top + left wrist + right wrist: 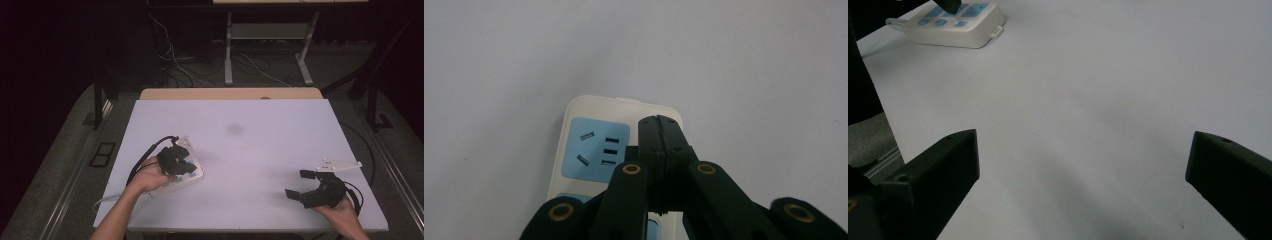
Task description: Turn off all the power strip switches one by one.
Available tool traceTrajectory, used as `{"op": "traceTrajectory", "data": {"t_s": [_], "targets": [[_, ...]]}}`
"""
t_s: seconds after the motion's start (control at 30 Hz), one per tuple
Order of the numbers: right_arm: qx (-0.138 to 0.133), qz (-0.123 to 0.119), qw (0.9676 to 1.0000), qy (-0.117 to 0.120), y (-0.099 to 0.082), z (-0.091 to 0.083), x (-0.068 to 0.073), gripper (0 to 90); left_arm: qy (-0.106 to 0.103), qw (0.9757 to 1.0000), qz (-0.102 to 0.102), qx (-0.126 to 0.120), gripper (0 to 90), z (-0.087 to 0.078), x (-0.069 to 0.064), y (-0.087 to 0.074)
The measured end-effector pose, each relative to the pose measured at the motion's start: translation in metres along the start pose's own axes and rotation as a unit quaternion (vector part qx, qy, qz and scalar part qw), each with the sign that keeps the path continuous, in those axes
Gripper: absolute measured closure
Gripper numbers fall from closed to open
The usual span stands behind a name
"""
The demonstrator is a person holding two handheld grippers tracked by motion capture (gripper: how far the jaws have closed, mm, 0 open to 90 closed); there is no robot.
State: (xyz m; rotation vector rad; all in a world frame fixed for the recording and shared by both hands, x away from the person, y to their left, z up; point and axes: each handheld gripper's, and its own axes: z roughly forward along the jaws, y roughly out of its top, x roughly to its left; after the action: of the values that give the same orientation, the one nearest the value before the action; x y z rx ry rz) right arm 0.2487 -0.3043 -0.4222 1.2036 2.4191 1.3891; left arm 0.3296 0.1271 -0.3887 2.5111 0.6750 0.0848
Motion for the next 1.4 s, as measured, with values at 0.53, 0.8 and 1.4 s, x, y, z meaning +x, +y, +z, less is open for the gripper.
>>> {"op": "traceTrajectory", "data": {"t_s": [0.53,0.8,1.4], "targets": [[0.002,-0.001,1.0,0.0,0.0,0.0,0.0,0.6,-0.003,1.0,-0.002,0.005,89.1,0.007,0.001,-0.003],[0.001,0.0,1.0,-0.001,0.0,0.0,0.0,0.6,-0.004,0.9999,-0.003,0.01,89.1,0.01,-0.001,-0.002],[0.002,-0.004,1.0,-0.002,0.0,0.0,0.001,0.6,-0.012,0.9998,-0.016,0.008,89.2,0.011,-0.002,-0.004]]}}
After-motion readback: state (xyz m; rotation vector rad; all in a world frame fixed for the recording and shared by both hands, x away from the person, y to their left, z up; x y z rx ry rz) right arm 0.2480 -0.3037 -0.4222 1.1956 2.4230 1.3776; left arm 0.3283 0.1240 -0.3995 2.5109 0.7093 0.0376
